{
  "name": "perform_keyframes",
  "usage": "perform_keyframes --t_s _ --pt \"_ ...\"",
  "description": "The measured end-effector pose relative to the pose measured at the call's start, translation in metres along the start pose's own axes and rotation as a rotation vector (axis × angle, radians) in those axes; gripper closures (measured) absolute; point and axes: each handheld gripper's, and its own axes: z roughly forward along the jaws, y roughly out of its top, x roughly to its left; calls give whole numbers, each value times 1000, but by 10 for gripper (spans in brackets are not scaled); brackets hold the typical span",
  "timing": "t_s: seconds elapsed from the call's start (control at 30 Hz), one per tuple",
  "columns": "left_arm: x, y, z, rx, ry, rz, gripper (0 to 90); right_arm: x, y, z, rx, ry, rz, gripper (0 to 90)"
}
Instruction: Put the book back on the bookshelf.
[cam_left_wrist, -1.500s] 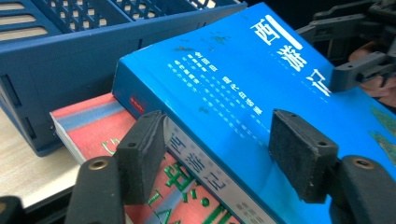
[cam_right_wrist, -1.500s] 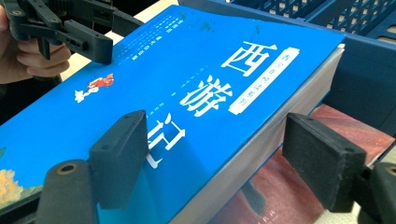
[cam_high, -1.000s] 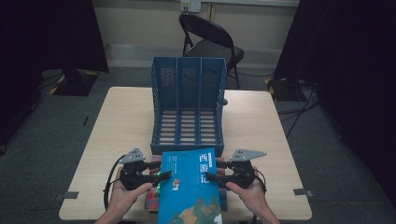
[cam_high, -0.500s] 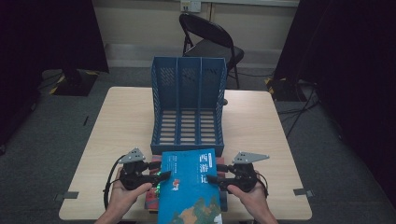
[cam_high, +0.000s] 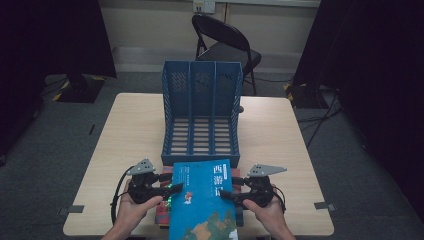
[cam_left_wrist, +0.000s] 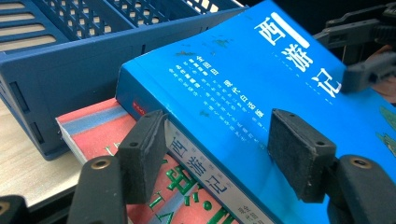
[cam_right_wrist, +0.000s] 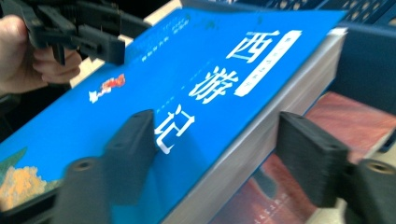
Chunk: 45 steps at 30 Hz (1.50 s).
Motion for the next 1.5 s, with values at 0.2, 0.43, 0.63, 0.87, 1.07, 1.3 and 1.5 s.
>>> perform_keyframes --t_s 0.2,0.43,0.63,0.87,1.07,1.3,1.5 --pt "1 -1 0 -3 -3 -1 370 8 9 -8 -92 74 13 388" --pt "1 -1 0 -8 -6 0 371 4 1 -7 -32 69 34 461" --pt "1 -2 0 -10 -6 0 371 0 7 8 -36 79 27 475" --pt "-2 -1 0 -7 13 -20 372 -12 28 31 -1 135 49 447" --pt "-1 -2 1 -17 10 -25 342 -11 35 33 46 123 55 460" --pt "1 -2 3 -17 10 -33 299 -8 38 42 48 138 58 469" --pt "3 -1 4 -4 4 -58 281 -10 40 50 50 159 75 613"
